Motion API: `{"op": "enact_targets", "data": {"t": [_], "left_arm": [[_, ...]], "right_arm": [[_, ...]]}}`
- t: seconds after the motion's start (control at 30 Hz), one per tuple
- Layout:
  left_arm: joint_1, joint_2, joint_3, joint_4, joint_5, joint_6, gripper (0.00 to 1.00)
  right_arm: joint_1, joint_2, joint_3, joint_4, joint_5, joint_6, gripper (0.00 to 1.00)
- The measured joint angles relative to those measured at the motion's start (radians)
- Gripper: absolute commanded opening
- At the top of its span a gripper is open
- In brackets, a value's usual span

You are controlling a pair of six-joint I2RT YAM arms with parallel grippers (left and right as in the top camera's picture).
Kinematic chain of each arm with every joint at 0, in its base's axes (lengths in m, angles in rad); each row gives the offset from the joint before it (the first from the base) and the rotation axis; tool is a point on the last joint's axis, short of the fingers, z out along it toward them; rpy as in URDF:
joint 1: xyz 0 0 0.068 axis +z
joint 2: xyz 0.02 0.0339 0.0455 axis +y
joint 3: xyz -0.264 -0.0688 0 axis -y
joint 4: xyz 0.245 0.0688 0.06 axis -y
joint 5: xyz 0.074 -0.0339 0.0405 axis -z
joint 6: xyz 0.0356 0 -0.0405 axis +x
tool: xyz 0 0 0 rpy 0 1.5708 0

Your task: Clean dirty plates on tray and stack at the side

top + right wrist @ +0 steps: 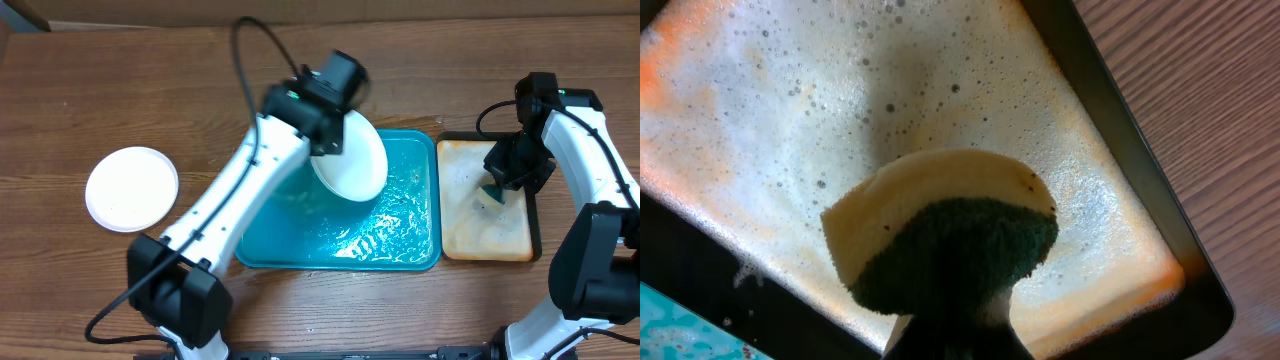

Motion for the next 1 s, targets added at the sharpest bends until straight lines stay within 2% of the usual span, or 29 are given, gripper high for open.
{"op": "enact_targets", "data": {"t": [0.13,0.37,0.63,0.77,0.87,0.9,1.0], "left_arm": [[0.137,0.000,0.000,-0.009,0.093,0.000,0.05],[0.356,-0.011,-0.021,0.012,0.145,0.005,0.05],[0.649,-0.194,-0.372,0.203,0.263,0.073,0.05],[0.686,-0.222,-0.441,0.187,0.305,0.135,0.18],[0.635,-0.222,-0.444,0.193,0.349,0.169,0.33],[0.605,-0.223,-0.444,0.200,0.366,0.186,0.42],[0.521,-0.223,-0.444,0.220,0.400,0.209,0.53]], "right_arm": [[0.000,0.000,0.000,-0.005,0.000,-0.006,0.04],[0.000,0.000,0.000,-0.004,0.000,-0.008,0.04],[0.000,0.000,0.000,-0.009,-0.002,-0.007,0.04],[0.000,0.000,0.000,-0.009,-0.011,-0.007,0.04],[0.000,0.000,0.000,-0.009,-0.020,-0.007,0.04],[0.000,0.000,0.000,-0.009,-0.022,-0.007,0.04],[0.000,0.000,0.000,-0.006,-0.023,-0.007,0.04]]}}
